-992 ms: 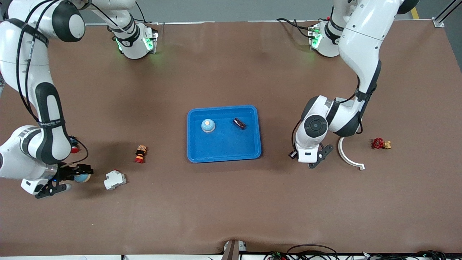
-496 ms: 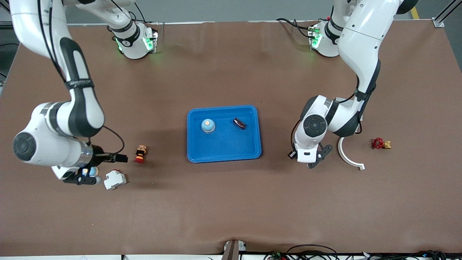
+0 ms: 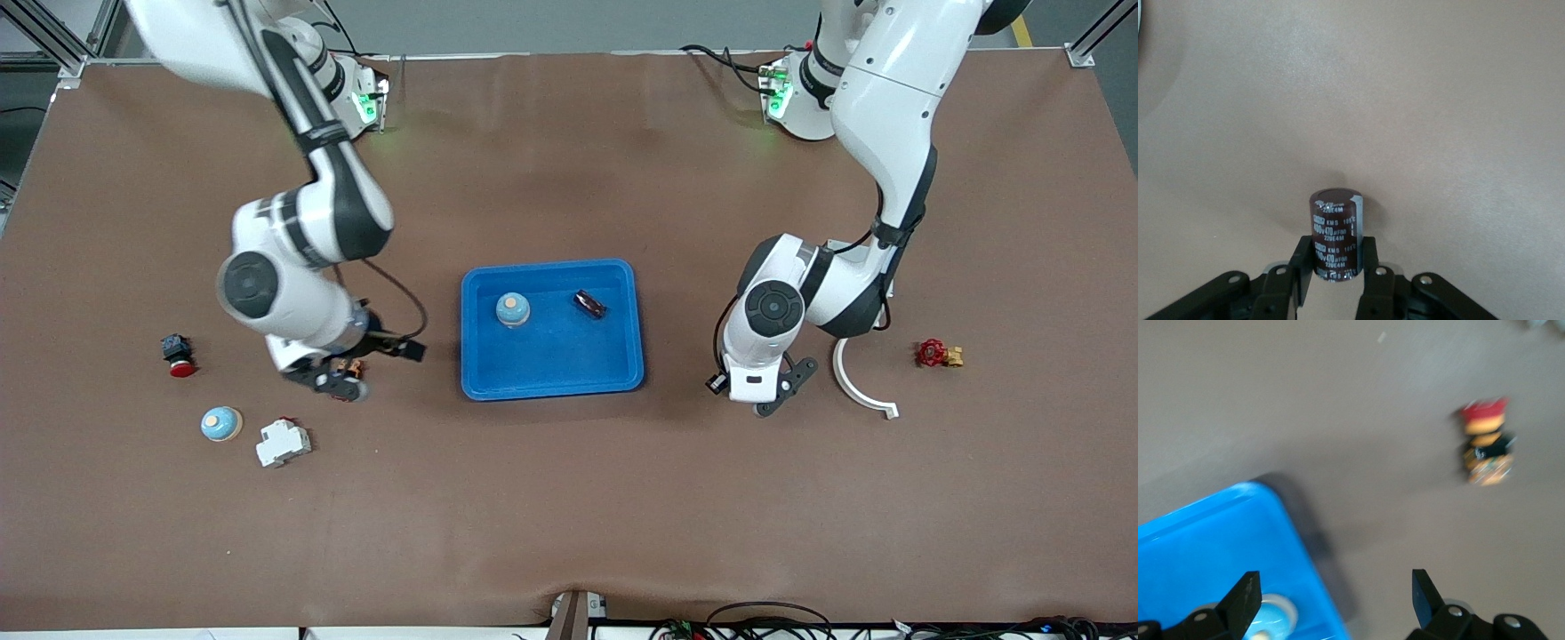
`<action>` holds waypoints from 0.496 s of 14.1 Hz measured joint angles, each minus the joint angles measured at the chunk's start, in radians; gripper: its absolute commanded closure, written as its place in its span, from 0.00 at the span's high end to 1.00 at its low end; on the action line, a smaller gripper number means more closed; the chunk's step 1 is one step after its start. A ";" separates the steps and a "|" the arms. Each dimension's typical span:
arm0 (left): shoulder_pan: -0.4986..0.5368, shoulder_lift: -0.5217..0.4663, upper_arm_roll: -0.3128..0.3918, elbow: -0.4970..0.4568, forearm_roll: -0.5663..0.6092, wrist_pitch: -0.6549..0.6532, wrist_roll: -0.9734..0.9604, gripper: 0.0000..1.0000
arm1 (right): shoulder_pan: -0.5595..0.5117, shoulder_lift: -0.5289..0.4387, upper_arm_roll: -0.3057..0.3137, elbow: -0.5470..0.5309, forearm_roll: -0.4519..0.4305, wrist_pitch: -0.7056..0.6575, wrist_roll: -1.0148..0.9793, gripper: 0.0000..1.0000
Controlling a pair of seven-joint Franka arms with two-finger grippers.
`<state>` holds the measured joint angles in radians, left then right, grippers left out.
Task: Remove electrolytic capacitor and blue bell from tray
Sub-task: 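Grasp the second bell with the right gripper while the left gripper holds the capacitor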
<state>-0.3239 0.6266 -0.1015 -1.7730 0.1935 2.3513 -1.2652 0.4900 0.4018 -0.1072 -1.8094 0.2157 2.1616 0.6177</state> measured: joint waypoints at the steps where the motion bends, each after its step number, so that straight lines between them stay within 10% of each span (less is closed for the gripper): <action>1: 0.000 0.000 0.000 0.002 0.000 0.000 0.000 0.00 | 0.037 0.000 0.000 -0.010 -0.002 0.020 0.059 1.00; 7: 0.004 -0.003 -0.001 0.008 0.000 -0.013 0.000 0.00 | 0.170 0.004 0.000 -0.117 -0.003 0.187 0.262 1.00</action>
<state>-0.3203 0.6238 -0.1027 -1.7652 0.1935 2.3379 -1.2652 0.6601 0.4061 -0.1076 -1.9267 0.2122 2.3490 0.8798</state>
